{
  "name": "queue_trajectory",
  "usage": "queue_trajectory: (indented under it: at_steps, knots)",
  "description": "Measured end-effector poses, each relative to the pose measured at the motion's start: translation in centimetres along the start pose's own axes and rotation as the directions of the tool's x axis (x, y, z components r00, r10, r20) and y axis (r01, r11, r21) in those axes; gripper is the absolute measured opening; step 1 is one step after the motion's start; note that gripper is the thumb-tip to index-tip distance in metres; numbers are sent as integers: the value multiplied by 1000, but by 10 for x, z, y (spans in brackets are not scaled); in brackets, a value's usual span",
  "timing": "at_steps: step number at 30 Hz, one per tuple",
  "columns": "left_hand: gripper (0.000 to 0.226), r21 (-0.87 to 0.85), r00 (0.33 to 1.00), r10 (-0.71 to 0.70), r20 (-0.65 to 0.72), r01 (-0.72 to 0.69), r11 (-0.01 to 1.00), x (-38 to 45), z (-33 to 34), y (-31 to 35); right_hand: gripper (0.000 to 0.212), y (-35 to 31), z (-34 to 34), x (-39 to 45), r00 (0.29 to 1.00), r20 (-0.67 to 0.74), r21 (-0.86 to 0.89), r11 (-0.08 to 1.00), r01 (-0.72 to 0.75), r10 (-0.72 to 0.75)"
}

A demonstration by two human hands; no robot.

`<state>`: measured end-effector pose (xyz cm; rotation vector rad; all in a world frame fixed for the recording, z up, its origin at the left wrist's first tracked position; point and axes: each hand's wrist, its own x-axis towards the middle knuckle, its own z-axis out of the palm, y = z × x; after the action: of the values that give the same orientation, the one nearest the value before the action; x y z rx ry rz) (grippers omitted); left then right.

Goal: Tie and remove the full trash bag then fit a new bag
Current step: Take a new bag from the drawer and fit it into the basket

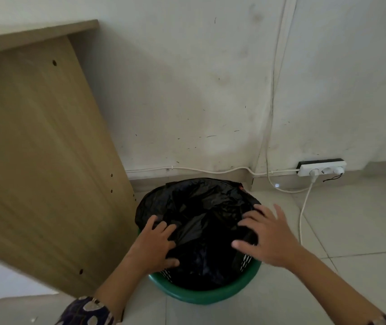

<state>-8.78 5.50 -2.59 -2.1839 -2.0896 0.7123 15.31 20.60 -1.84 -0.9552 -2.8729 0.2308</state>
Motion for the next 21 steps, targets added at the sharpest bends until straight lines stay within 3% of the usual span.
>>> queue_trajectory:
  at_steps: [2, 5, 7, 9, 11, 12, 14, 16, 18, 19, 20, 21]
  knots:
    - [31, 147, 1000, 22, 0, -21, 989, 1, -3, -3, 78, -19, 6, -2, 991, 28, -109, 985, 131, -129]
    - [32, 59, 993, -41, -115, 48, 997, 5, 5, -10, 44, -31, 17, 0, 958, 217, -175, 959, 225, -185]
    - [17, -7, 976, -57, -212, 57, 998, 0, 3, -7, 17, -26, 20, 1, 977, 96, -185, 961, 206, -191]
    - [44, -118, 977, -87, -193, 65, 991, -3, 4, 1, 18, -17, 21, 0, 997, 18, 153, 985, 75, -79]
    - [77, -158, 969, -139, -203, 108, 981, 2, 2, 14, 18, -10, 15, 3, 997, -77, 488, 872, 39, -1]
    - [85, -185, 968, -144, -205, 106, 977, 4, 2, 20, 18, -9, 9, 4, 986, -163, 553, 832, 55, 43]
    - [94, -327, 989, -146, -30, 128, 936, 10, -8, 35, 19, 0, -2, 6, 971, -218, 630, 774, 61, 101]
    - [84, -336, 980, -172, 102, 196, 921, 19, -12, 40, 19, 6, -13, 1, 963, -240, 668, 740, 75, 119]
    - [52, -290, 977, -169, 134, 201, 936, 21, -12, 37, 20, 16, -19, -6, 961, -262, 570, 818, 79, 90]
    - [41, -291, 979, -162, 123, 191, 938, 19, -11, 34, 20, 21, -20, -8, 974, -217, 430, 902, 29, 72]
    - [35, -314, 984, -162, 76, 178, 932, 16, -10, 31, 19, 25, -19, -9, 986, -153, 274, 961, -28, 72]
    - [32, -325, 983, -175, -55, 148, 934, 12, -7, 27, 18, 28, -17, -9, 990, -89, 149, 985, -91, 105]
